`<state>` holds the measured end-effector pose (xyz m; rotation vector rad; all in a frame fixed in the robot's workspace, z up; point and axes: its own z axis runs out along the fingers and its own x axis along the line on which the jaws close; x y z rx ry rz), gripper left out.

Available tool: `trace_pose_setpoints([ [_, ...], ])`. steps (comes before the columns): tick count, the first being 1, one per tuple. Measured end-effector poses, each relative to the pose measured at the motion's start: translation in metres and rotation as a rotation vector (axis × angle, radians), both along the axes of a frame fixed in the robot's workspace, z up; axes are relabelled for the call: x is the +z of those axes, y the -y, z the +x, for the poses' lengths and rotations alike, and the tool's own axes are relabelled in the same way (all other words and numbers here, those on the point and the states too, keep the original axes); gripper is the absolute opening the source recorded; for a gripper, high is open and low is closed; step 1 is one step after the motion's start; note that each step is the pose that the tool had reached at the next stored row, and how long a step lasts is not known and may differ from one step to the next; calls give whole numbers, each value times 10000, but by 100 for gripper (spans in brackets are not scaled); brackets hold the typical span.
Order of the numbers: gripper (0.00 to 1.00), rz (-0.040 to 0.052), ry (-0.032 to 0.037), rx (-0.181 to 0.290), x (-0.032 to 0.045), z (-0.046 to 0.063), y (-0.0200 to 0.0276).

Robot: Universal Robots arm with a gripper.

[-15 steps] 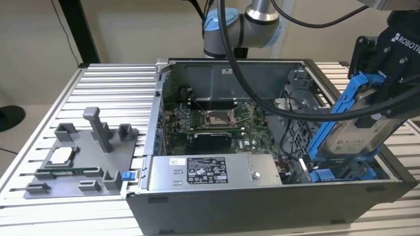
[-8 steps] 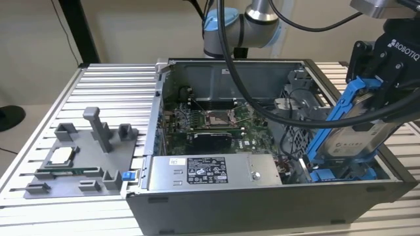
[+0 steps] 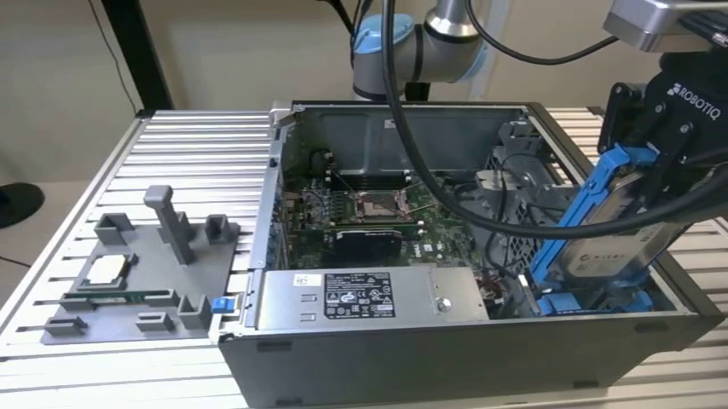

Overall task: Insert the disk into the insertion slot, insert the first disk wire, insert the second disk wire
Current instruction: 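Insert the disk into the insertion slot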

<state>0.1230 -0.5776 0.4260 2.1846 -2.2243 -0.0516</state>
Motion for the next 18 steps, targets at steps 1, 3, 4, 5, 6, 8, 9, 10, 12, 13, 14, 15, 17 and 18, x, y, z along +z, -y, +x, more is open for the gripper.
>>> trace_pose_setpoints([
  [1,0,0,0,0,-14,6,0],
  [3,0,0,0,0,-43,19,0],
  [4,0,0,0,-1,-58,25,0],
  [5,0,0,0,0,-73,30,0],
  [6,0,0,0,0,-87,35,0],
  [8,0,0,0,-1,-114,40,-2],
  [9,0,-2,0,-1,-123,42,-3],
  [10,0,0,0,0,-132,44,-7],
  [12,0,0,0,0,-145,46,-15],
  [13,0,0,0,-1,-152,46,-19],
  [14,0,2,0,-1,-160,47,-23],
  [15,0,0,0,0,-166,47,-27],
  [17,0,1,0,0,-188,47,-34],
  [18,0,1,0,0,-201,47,-37],
])
